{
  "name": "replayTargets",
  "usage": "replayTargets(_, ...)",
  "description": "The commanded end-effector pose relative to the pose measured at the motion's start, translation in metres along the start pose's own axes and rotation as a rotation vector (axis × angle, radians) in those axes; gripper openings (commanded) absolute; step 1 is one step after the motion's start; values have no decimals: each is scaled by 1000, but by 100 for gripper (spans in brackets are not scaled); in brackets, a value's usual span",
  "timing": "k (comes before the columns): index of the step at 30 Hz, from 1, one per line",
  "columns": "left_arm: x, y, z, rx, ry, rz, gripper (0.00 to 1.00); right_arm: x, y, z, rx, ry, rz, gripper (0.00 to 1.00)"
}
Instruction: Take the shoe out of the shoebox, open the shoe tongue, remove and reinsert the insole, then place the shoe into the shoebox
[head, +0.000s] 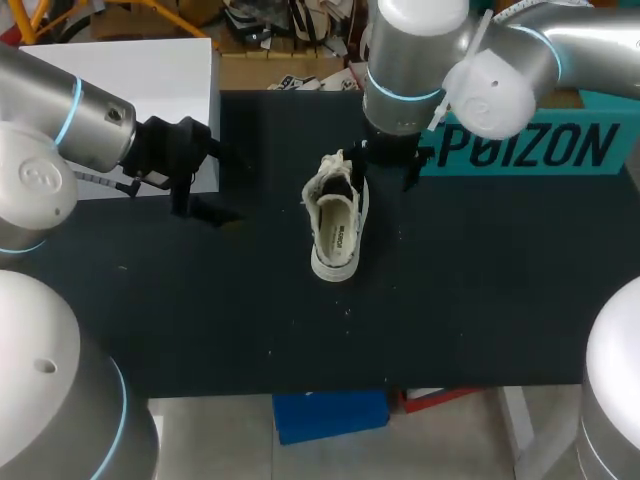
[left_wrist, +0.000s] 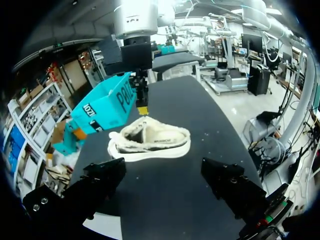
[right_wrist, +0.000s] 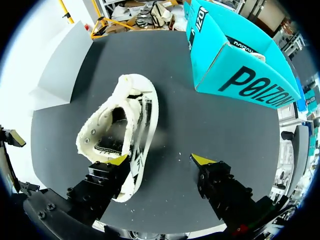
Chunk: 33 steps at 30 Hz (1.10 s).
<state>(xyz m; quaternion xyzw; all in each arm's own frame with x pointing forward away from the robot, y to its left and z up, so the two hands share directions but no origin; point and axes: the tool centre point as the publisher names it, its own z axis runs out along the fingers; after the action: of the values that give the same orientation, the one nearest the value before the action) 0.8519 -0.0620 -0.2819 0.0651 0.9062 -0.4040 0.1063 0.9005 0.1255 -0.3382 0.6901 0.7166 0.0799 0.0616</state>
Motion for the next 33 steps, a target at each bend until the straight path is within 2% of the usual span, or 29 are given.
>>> replayTargets(1, 0, 0, 0, -5, 0, 0, 100, 7, 6, 17, 16, -4, -2, 73)
replayTargets(5, 0, 0, 0, -5, 0, 0, 100, 10, 5, 24, 35, 2, -3, 71)
replayTargets(8, 0, 0, 0, -5, 0, 0, 100, 12, 4, 30, 49, 6, -5, 63)
replayTargets(12, 0, 0, 0, -5, 0, 0, 100, 10, 6, 26, 41, -3, 1, 88)
replayTargets(16, 0, 0, 0, -5, 0, 0, 100, 5, 10, 15, 21, -15, 11, 82)
replayTargets(17, 0, 0, 0, -5, 0, 0, 100, 3, 11, 10, 10, -16, 18, 71)
replayTargets(18, 0, 0, 0, -5, 0, 0, 100, 3, 12, 5, 3, -19, 17, 69)
replayTargets(22, 0, 0, 0, -5, 0, 0, 100, 3, 15, -14, -30, -30, 24, 83)
replayTargets(26, 0, 0, 0, -5, 0, 0, 100, 7, 15, -28, -56, -33, 20, 80)
replayTargets(33, 0, 0, 0, -5, 0, 0, 100, 15, 14, -35, -71, -33, 12, 79)
